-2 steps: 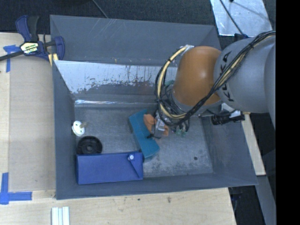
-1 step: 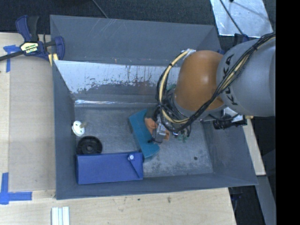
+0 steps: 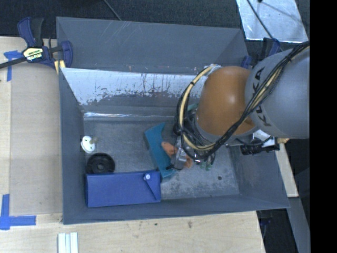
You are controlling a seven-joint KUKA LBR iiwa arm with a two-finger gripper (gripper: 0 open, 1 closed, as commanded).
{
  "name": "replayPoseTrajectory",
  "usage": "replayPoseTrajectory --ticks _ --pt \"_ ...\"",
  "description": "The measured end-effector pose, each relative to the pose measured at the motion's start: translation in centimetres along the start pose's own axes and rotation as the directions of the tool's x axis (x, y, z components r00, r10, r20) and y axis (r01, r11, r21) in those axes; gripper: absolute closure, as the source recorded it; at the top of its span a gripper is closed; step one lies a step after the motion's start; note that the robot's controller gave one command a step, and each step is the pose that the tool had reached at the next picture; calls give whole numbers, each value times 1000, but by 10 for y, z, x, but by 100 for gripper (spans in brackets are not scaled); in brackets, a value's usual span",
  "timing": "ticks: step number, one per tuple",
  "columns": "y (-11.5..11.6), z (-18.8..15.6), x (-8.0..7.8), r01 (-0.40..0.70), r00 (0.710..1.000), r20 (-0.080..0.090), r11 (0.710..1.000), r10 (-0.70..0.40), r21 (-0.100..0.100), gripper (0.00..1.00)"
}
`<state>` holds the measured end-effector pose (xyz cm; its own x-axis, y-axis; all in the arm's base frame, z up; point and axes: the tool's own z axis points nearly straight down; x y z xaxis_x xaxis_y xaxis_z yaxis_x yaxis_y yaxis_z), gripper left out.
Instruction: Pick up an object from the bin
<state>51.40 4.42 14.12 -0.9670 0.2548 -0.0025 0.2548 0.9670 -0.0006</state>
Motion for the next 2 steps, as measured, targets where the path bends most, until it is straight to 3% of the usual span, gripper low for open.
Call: replayPoseTrajectory --ticks 1,2 --pt "23 -5 -20 -1 1000 0 1000 1 -1 100" --pt "25 -18 -8 -7 1000 -3 1000 7 0 100"
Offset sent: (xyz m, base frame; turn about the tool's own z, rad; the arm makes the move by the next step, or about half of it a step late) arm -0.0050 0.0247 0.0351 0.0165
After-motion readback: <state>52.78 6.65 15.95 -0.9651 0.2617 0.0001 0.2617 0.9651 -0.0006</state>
